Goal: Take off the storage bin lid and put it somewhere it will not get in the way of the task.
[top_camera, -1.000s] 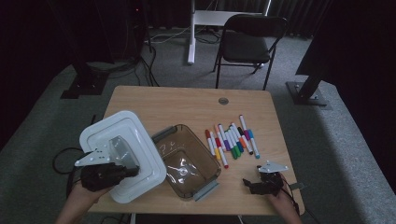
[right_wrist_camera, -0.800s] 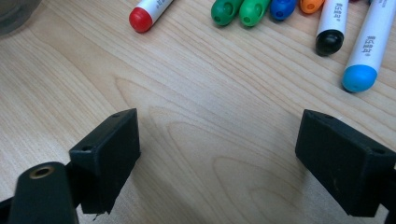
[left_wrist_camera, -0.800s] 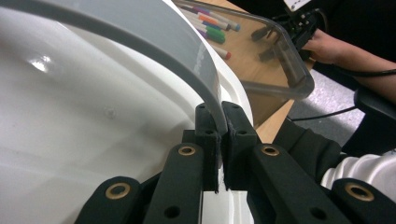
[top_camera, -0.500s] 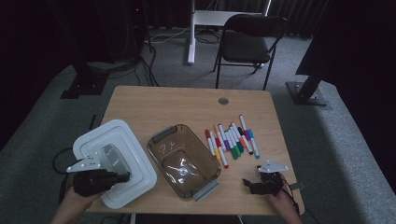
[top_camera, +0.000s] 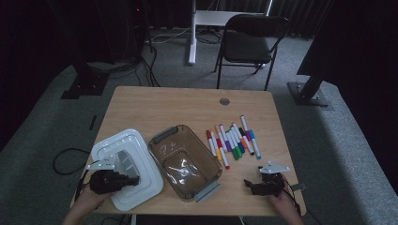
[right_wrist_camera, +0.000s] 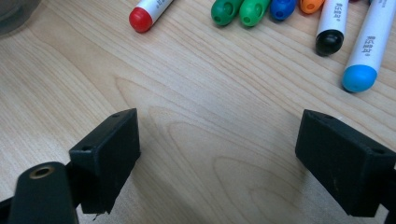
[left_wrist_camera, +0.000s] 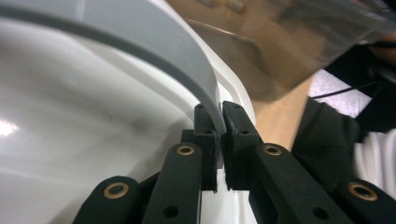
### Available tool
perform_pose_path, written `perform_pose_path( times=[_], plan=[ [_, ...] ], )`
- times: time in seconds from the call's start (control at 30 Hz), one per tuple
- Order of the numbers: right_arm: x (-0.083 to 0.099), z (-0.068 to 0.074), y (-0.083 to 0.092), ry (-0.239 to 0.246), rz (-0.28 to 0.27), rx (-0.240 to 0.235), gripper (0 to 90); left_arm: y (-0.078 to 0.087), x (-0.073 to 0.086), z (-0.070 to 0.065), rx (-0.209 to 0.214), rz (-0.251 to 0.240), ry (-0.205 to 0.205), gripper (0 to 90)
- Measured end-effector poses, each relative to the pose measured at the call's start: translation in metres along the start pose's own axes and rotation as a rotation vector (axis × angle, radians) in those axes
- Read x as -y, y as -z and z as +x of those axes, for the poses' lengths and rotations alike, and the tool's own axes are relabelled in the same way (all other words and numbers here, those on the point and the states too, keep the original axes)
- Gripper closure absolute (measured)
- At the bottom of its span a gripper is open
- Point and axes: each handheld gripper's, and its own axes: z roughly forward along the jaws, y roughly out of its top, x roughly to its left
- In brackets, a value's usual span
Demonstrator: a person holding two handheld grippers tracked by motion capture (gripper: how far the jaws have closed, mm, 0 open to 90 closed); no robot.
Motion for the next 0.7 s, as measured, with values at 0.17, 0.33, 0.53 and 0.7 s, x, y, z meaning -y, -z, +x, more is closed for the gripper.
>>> perform_pose_path(
  times=[0.17,0.33,0.53,0.7],
  plan=[
    [0.0,0.0,0.0,-0.003,0.0,0.002,13.6,-0.016,0.003,0.012,-0.06,0.051,-0.009,76.8],
    [0.0,0.001,0.0,-0.005,-0.001,0.004,13.6,-0.029,0.007,0.023,-0.092,0.059,-0.003,71.0],
    [0.0,0.001,0.0,-0.004,-0.001,0.004,13.6,-0.034,0.015,0.033,-0.167,0.033,-0.004,61.3],
    [0.0,0.001,0.0,-0.004,-0.001,0.004,13.6,-0.029,0.016,0.031,-0.199,0.003,-0.017,50.5]
  ],
)
